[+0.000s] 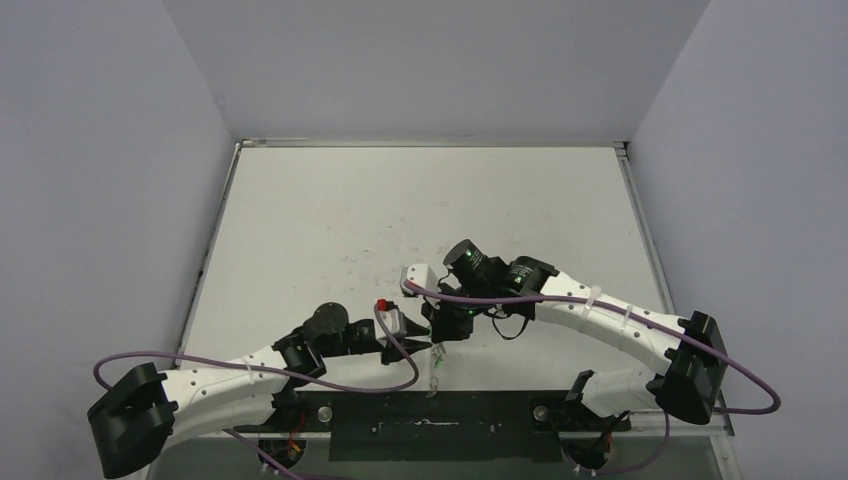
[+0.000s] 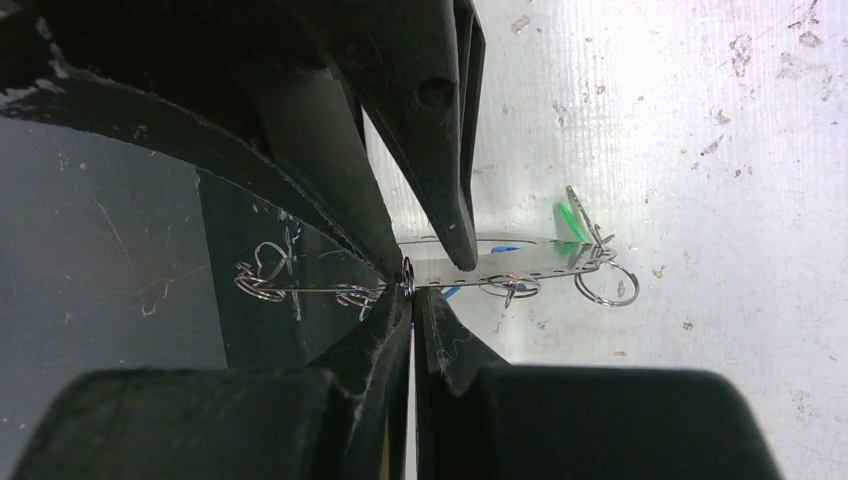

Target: Put the keys on the keyring

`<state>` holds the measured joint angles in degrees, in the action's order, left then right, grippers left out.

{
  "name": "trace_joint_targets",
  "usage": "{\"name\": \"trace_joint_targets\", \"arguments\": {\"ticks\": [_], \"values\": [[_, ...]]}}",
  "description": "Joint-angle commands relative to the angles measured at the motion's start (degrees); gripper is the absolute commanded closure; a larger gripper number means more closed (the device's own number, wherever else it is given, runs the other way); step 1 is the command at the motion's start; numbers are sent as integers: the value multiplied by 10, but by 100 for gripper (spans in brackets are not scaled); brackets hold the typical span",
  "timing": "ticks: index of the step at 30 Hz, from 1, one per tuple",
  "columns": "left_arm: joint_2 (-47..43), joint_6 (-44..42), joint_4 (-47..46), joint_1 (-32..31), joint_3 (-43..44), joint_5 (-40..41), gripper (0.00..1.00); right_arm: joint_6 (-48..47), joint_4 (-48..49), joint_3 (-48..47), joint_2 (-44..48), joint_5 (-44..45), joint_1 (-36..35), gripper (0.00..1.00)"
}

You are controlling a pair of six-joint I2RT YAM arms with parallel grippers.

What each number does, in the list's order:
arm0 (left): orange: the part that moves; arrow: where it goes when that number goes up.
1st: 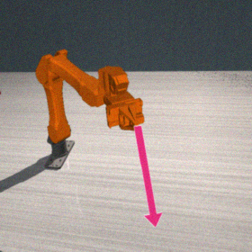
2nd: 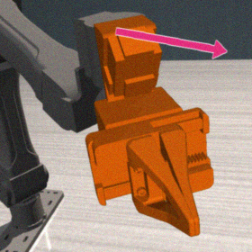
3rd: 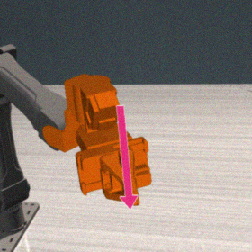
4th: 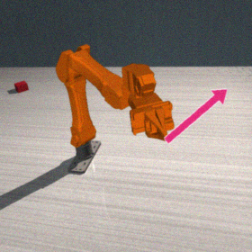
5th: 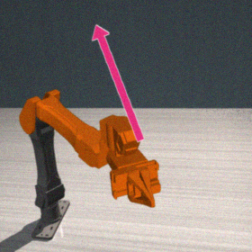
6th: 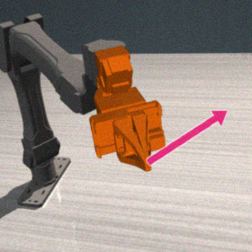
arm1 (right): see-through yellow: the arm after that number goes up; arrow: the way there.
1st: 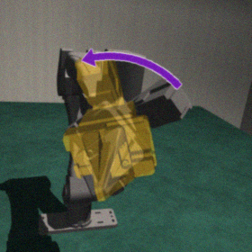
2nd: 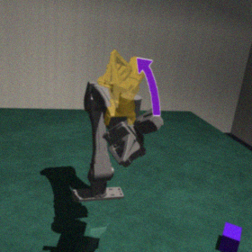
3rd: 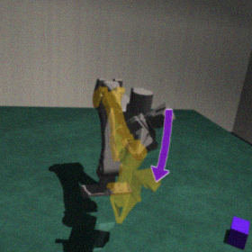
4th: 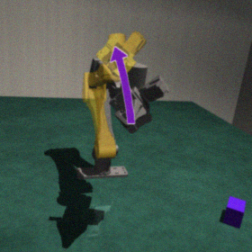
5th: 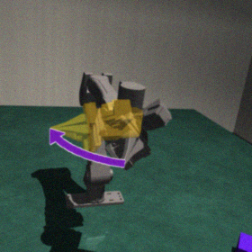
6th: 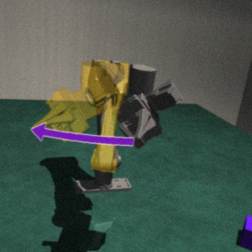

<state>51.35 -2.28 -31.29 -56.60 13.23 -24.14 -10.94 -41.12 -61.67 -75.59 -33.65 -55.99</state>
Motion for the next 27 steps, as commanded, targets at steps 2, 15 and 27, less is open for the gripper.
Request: {"name": "trace_joint_targets", "arguments": {"ticks": [2,15,27], "values": [[17,11,-70,-7,24,-19,75,7,26,-27,6,-8,-7,100],[30,16,-98,-10,14,-24,100,3,34,-24,9,2,-7,95],[-50,44,-176,-10,-42,44,100,20,177,79,139,-81,55,50]]}}
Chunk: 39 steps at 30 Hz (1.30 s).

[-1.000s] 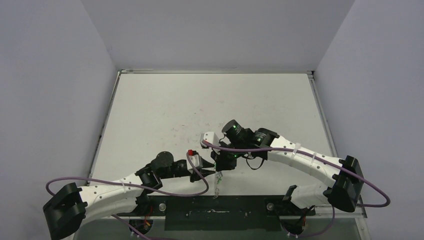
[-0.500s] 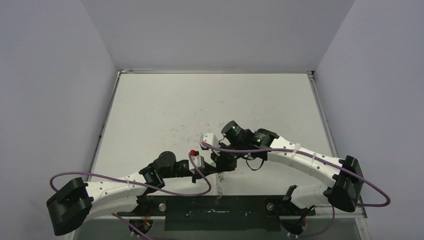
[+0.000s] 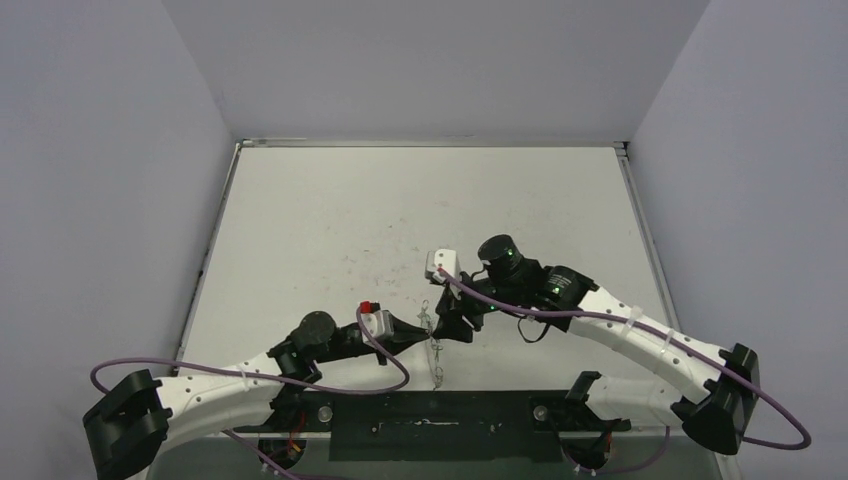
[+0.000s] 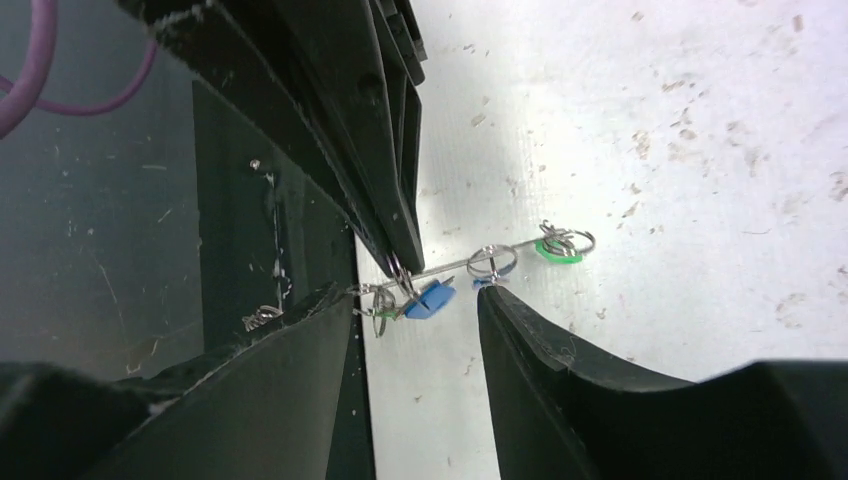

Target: Put the keys on the keyring

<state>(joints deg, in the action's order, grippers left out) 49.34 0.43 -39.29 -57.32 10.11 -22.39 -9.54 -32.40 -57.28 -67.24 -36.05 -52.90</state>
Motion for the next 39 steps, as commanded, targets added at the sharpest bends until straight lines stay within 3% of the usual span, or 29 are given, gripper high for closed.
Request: {"name": "trace_joint_targets", "arguments": {"ticks": [1,10,14,22,28,34,39], "values": [[-36,18,-108,-2,-16,31,100,6,109,48,71,-71,29,51],[-64,21,-149,-2,-31,11,100,-1,216,112,119,-144,36,67],[-63,23,-151,-3,-27,2,100,4,245,123,114,-160,36,68],[-50,25,-156,-3,-20,-8,100,12,262,127,78,-163,36,78],[-49,26,-158,-3,-20,-7,100,10,264,132,70,-159,36,79],[-52,28,-157,-3,-21,-4,100,-7,240,127,61,-161,37,100],[-55,28,-149,-3,-21,2,100,-18,210,110,52,-161,36,100]]}}
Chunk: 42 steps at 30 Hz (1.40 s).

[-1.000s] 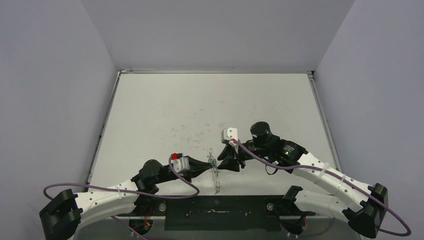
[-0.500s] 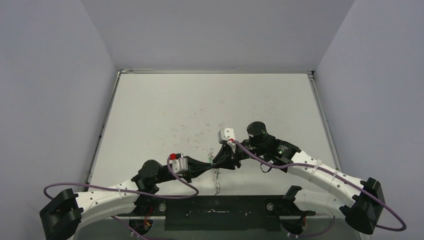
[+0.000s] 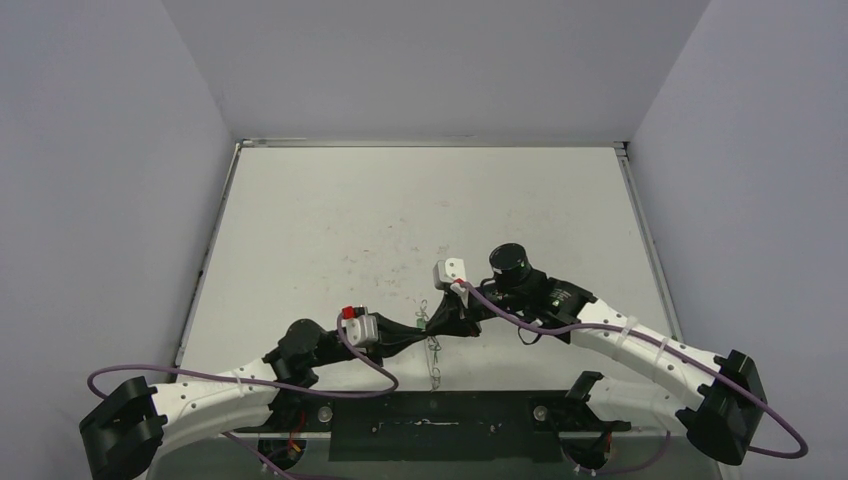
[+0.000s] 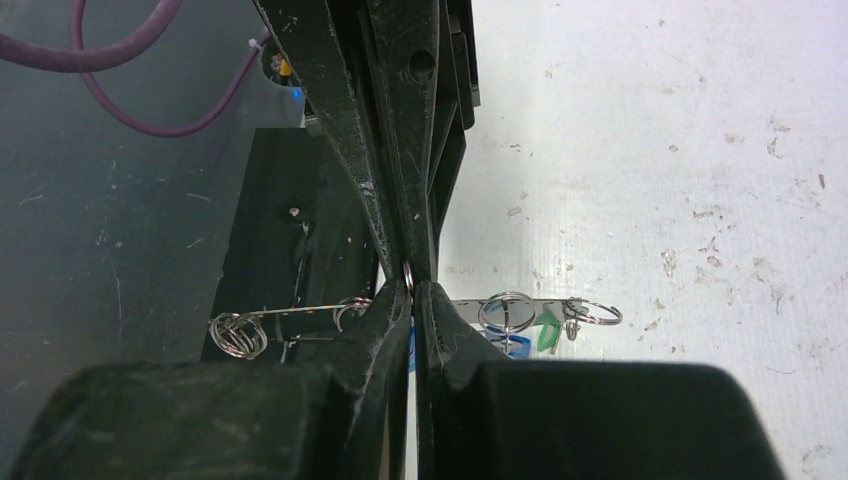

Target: Put the keys on the keyring

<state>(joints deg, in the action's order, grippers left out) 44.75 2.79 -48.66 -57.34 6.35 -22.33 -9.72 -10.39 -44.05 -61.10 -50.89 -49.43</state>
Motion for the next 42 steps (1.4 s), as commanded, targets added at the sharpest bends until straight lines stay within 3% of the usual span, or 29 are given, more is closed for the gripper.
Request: {"name": "trace_joint_targets", "arguments": {"ticks": [1,3,7,10,22,32,42], "values": [[-12,5,-51,-3,16,4,100,-16,-16,-26,-10,-9,1,100],[-19,2,-36,-2,17,10,100,-15,-28,-33,-7,-1,2,100],[-47,-4,35,-2,29,30,80,-15,-75,-52,-7,32,2,100],[-73,-12,101,-3,39,39,75,-24,-129,-75,-15,62,1,100],[-78,-58,247,-3,98,42,75,-32,-291,-178,-87,139,-21,100],[21,-73,242,-5,133,-6,75,-30,-299,-204,-112,141,-64,100],[40,-78,248,-7,141,-42,77,-30,-297,-203,-119,147,-71,100]]}}
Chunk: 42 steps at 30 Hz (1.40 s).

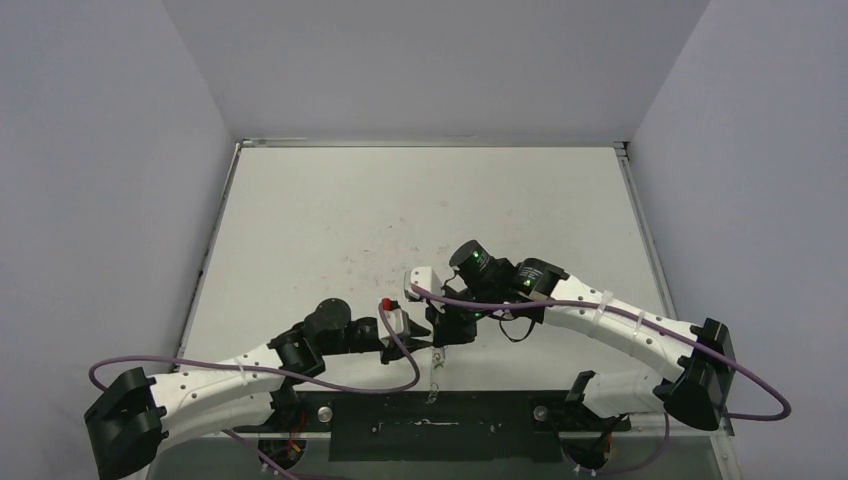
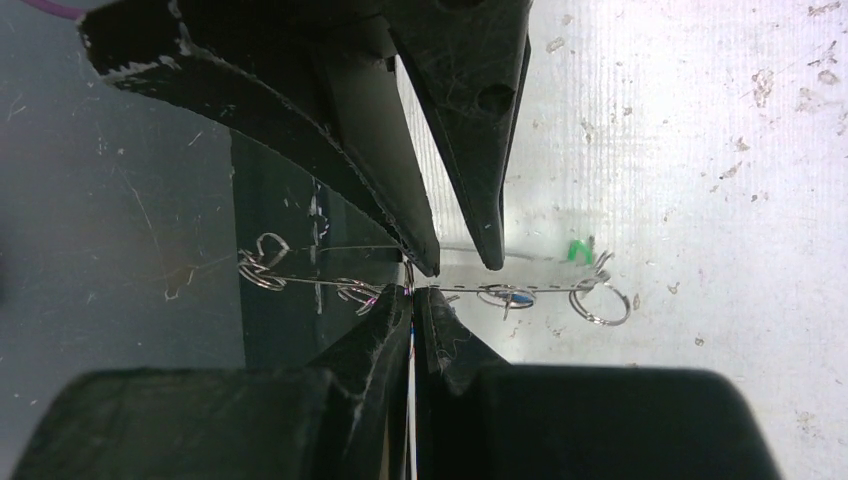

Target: Put the keys on the keyring

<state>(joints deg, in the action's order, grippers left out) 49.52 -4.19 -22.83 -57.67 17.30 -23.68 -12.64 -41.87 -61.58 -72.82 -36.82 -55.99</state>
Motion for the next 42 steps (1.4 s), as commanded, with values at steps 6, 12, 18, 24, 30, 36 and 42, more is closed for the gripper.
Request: {"name": "trace_joint_targets", "arguments": {"ticks": [6,12,18,24,30,36,42], "values": [[-46,-25,50,-4,31,-20,76,-2,17,-26,-5,10,-5,100],[-64,-30,96,-4,33,-19,74,1,22,-27,-6,9,-8,100],[-34,-4,5,-4,23,-35,73,2,23,-28,-10,9,-11,100],[7,-7,-8,-5,40,-50,75,2,22,-26,-10,10,-12,100],[15,-1,-25,-8,41,-57,79,2,22,-26,-12,14,-14,100],[16,3,-29,-8,40,-57,89,2,23,-28,-16,13,-14,100],[18,5,-20,-8,36,-52,100,1,24,-31,-15,19,-14,100]]}}
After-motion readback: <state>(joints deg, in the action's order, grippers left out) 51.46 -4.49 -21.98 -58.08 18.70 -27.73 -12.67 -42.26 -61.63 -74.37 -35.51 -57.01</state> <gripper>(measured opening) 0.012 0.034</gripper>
